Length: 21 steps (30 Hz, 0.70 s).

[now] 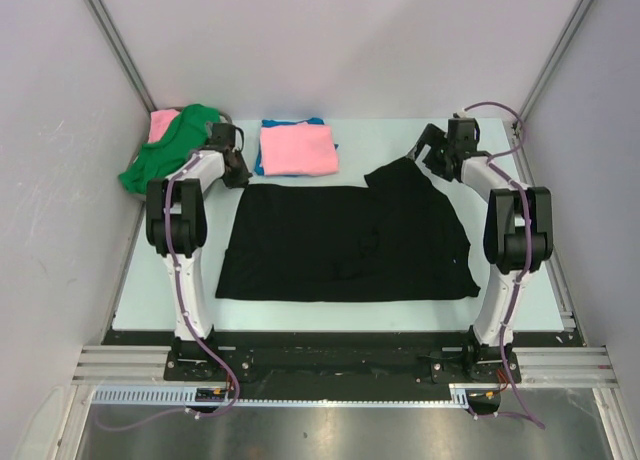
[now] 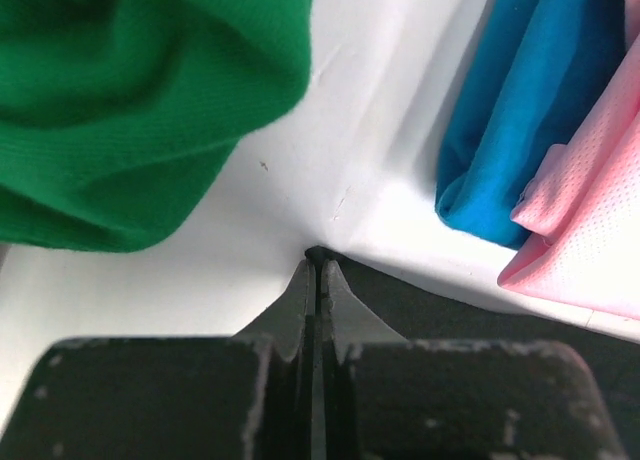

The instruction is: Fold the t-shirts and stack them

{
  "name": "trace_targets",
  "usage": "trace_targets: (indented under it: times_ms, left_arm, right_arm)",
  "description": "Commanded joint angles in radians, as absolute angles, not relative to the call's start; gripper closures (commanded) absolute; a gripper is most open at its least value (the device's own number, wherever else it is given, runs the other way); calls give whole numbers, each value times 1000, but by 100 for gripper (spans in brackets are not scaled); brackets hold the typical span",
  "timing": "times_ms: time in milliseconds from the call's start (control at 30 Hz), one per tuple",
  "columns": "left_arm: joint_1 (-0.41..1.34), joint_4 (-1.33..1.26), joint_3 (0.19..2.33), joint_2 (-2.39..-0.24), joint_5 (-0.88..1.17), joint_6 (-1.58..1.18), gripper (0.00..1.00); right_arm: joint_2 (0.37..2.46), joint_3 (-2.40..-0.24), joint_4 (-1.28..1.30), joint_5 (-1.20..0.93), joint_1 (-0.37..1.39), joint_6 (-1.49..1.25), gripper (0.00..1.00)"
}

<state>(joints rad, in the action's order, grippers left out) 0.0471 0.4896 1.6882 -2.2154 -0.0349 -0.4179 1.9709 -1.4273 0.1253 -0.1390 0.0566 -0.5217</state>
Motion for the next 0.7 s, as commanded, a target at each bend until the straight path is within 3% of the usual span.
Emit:
trace_targets:
  times_ms: [0, 667]
  left_arm:
    - [40, 488, 1637, -2192, 32, -425, 100]
    - [20, 479, 1606, -2163, 63, -446, 100]
  right_arm:
    - [2061, -1595, 237, -94, 54, -471, 4]
    - [2477, -2155, 517, -71, 115, -403, 16]
